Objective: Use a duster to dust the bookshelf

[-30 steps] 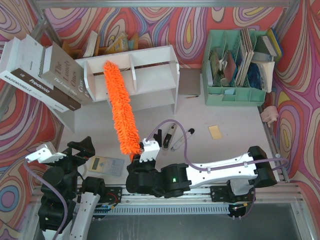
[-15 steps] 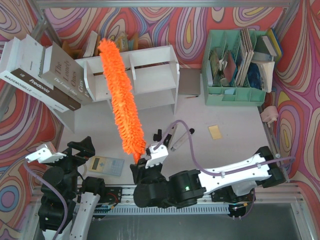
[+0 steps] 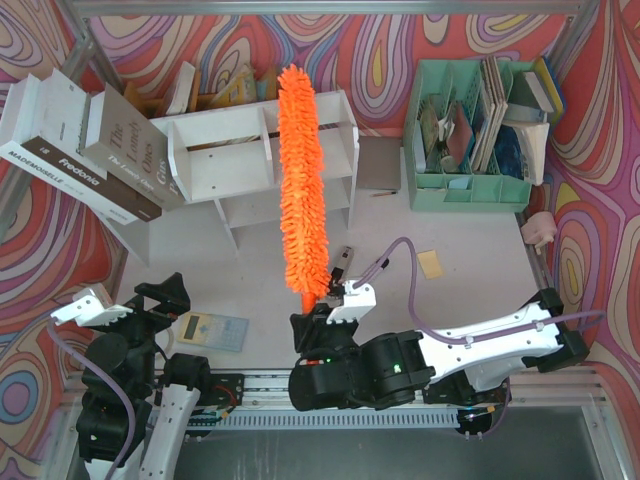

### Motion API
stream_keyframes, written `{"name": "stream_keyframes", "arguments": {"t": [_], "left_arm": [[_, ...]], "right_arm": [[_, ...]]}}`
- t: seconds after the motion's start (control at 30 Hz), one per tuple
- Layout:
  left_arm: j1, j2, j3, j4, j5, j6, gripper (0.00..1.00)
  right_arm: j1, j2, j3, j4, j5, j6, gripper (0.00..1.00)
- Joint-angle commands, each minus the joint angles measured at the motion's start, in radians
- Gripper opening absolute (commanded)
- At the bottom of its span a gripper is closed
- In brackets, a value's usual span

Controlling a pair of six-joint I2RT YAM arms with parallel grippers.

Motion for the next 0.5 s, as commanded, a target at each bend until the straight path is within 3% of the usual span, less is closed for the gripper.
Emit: {"name": "stream_keyframes", "arguments": {"t": [0.0, 0.13, 0.3, 0.47], "left_arm": [[-0.008, 0.007, -0.005, 0.007, 0.003, -0.004, 0.99], [-0.008, 0.008, -0.004, 0.007, 0.005, -0.005, 0.99], [-0.008, 0.007, -0.005, 0.007, 0.006, -0.005, 0.98], [-0.008, 0.006, -0.005, 0.005, 0.005, -0.004, 0.98]], "right_arm": [[-0.014, -0.015, -0.039, -0.112, 0.038, 0.159, 0.0], [-0.048, -0.028, -0.105, -0.059, -0.044, 0.16, 0.0], [-0.062, -0.03, -0.156, 0.188, -0.116, -0.071, 0.0], [-0.061, 0.061, -0.06, 0.263, -0.165, -0.249, 0.0]]}}
